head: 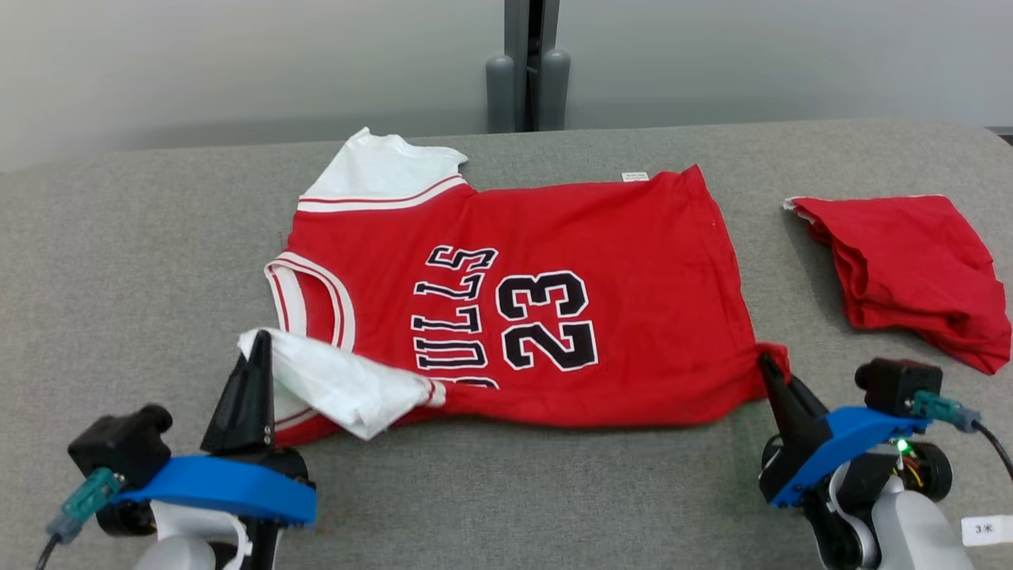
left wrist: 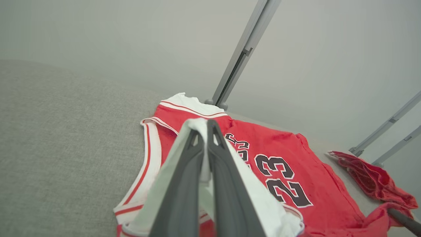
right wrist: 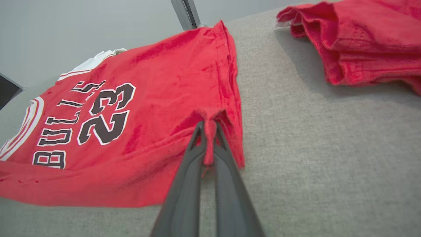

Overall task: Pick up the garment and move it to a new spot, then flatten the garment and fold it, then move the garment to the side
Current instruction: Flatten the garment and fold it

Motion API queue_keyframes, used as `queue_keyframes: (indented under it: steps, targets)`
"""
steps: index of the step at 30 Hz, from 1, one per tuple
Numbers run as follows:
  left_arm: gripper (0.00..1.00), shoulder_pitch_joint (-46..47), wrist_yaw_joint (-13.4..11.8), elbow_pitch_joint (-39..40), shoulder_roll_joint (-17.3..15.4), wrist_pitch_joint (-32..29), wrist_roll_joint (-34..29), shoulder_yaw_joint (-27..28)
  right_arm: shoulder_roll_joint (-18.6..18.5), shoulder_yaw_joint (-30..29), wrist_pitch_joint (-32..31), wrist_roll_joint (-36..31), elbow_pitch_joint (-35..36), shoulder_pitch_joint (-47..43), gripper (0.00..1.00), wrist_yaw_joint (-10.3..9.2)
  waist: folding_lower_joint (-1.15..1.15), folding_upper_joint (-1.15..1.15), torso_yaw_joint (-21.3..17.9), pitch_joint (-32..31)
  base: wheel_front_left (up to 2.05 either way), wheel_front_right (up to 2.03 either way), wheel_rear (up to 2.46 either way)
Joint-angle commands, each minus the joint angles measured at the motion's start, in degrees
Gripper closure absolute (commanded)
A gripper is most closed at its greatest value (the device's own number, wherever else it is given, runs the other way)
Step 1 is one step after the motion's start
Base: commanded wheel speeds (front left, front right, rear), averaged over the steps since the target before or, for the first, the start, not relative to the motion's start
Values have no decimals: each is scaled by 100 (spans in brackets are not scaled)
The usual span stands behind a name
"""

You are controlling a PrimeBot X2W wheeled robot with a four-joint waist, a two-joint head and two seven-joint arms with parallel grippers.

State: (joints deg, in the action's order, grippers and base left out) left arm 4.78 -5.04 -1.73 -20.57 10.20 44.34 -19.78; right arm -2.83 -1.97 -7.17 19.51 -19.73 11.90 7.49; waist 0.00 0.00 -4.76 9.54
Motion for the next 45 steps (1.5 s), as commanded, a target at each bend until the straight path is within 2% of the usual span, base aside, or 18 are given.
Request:
queue_keyframes:
  steps: [1, 10, 15, 16, 17, 18, 19, 25, 32, 36, 42, 45]
  targets:
    - [100, 230, 22, -148, 37, 49, -27, 24, -12, -9, 92, 29, -96, 228, 100, 0, 0, 0, -10, 59, 0, 0, 0]
    - [100, 1356, 217, -1266, 222, 171, -100, 49, -13, 52, 540, 135, -1136, 1256, 100, 0, 0, 0, -59, 441, 0, 0, 0]
    - [100, 1648, 304, -1666, 295, 203, -119, 22, -13, 110, 786, 124, -1572, 1568, 99, 0, 0, 0, -65, 559, 0, 0, 0]
    - [100, 1708, 313, -1748, 312, 219, -114, 17, -13, 127, 875, 158, -1658, 1629, 70, 0, 0, 0, -64, 578, 0, 0, 0]
    - [96, 1758, 342, -1807, 326, 236, -129, 8, -14, 136, 971, 205, -1744, 1677, 47, 0, 0, 0, -63, 590, 0, 0, 0]
    - [57, 1806, 358, -1867, 342, 257, -144, 8, -13, 173, 1074, 214, -1804, 1724, 0, 0, 0, 0, -61, 604, 0, 0, 0]
    - [2, 1850, 370, -1904, 353, 296, -173, 19, -12, 221, 1191, 229, -1855, 1770, 0, 0, 0, 0, -60, 614, 0, 0, 0]
    - [0, 1789, 578, -1892, 456, 437, -225, 63, -14, 363, 1828, 238, -1954, 1765, 0, 0, 0, 0, -45, 569, 0, 0, 0]
    - [0, 1118, 688, -1415, 516, 493, -221, 272, -14, 197, 2131, -166, -1516, 1213, 0, 0, 0, 0, -36, 352, 0, 0, 0]
    - [0, 416, 497, -1120, 377, 296, -99, 326, -12, 62, 2032, -549, -1097, 769, 0, 0, 0, 0, -44, 230, 0, 0, 0]
    - [0, -91, 146, -1042, 213, -443, 188, 345, -12, -39, 1706, -802, -600, 476, 0, 0, 0, 0, -29, 227, 0, 0, 0]
    - [0, -132, 17, -1117, 312, -615, 424, 468, -12, -43, 1535, -819, -447, 375, 0, 0, 0, 0, -16, 257, 0, 0, 0]
